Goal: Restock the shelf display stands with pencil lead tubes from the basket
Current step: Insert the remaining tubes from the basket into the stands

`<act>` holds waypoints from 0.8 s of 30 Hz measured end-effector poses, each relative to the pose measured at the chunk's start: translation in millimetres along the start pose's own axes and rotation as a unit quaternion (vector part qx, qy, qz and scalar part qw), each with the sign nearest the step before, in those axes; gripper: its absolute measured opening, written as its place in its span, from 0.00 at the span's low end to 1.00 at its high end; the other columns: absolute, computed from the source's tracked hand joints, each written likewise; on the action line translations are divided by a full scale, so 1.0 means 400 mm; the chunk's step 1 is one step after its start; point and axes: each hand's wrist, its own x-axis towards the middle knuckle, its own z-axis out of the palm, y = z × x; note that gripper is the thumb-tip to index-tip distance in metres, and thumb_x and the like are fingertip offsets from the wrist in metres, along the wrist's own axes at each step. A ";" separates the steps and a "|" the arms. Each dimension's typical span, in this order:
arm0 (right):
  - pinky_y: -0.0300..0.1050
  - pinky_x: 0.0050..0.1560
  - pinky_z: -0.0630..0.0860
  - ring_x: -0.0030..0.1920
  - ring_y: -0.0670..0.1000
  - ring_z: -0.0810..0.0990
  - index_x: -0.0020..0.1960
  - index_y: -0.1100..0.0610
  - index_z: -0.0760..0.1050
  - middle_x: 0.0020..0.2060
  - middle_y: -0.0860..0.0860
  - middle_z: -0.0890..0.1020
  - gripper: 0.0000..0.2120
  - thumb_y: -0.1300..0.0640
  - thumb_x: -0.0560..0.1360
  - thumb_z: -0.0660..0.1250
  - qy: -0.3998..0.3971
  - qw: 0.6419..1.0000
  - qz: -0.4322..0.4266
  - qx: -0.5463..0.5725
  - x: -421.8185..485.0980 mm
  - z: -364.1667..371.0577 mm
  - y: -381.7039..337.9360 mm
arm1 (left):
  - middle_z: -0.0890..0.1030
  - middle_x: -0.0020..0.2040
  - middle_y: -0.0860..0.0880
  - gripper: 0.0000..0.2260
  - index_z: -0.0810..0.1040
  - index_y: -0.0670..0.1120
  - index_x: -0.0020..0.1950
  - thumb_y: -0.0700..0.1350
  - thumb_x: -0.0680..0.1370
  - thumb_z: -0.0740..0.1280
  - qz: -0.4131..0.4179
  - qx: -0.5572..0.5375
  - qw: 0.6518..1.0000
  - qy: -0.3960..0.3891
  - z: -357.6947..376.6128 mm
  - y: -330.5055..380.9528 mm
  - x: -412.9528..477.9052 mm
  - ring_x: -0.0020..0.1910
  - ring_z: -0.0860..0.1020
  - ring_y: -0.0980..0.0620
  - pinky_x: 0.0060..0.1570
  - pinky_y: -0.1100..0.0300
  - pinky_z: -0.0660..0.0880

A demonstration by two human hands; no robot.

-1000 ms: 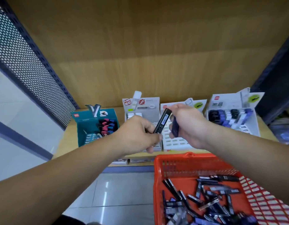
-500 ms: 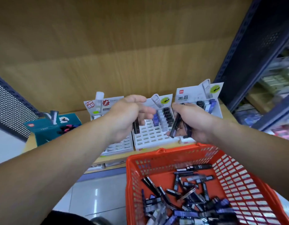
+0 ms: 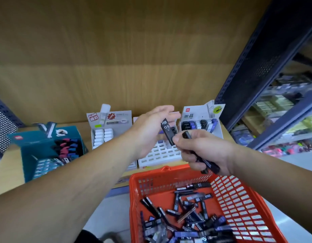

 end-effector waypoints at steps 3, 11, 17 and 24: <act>0.40 0.22 0.58 0.24 0.46 0.62 0.43 0.55 0.68 0.30 0.50 0.63 0.13 0.54 0.85 0.63 0.051 0.998 0.008 -0.027 0.000 -0.015 0.008 | 0.85 0.48 0.46 0.07 0.83 0.45 0.57 0.47 0.84 0.67 0.034 0.120 0.992 0.002 -0.020 -0.013 -0.007 0.42 0.82 0.49 0.39 0.56 0.79; 0.43 0.25 0.62 0.29 0.49 0.66 0.54 0.56 0.73 0.32 0.51 0.70 0.07 0.62 0.80 0.69 0.154 0.988 0.007 0.029 0.097 -0.098 0.073 | 0.85 0.36 0.45 0.02 0.83 0.44 0.46 0.38 0.78 0.72 0.098 0.298 0.947 0.065 -0.023 -0.037 0.028 0.32 0.81 0.52 0.40 0.49 0.82; 0.47 0.29 0.72 0.30 0.52 0.70 0.55 0.58 0.70 0.35 0.54 0.72 0.01 0.61 0.84 0.61 0.124 0.978 0.018 0.165 0.195 -0.200 0.122 | 0.81 0.37 0.52 0.08 0.79 0.51 0.42 0.39 0.77 0.72 0.114 0.440 0.889 0.057 0.033 -0.122 0.144 0.34 0.79 0.54 0.37 0.62 0.72; 0.47 0.28 0.72 0.26 0.53 0.69 0.66 0.63 0.71 0.32 0.53 0.72 0.13 0.57 0.85 0.62 0.088 0.989 -0.011 0.119 0.234 -0.305 0.154 | 0.81 0.36 0.55 0.06 0.81 0.51 0.44 0.41 0.78 0.73 0.091 0.512 0.852 0.053 0.065 -0.218 0.237 0.35 0.79 0.55 0.38 0.59 0.75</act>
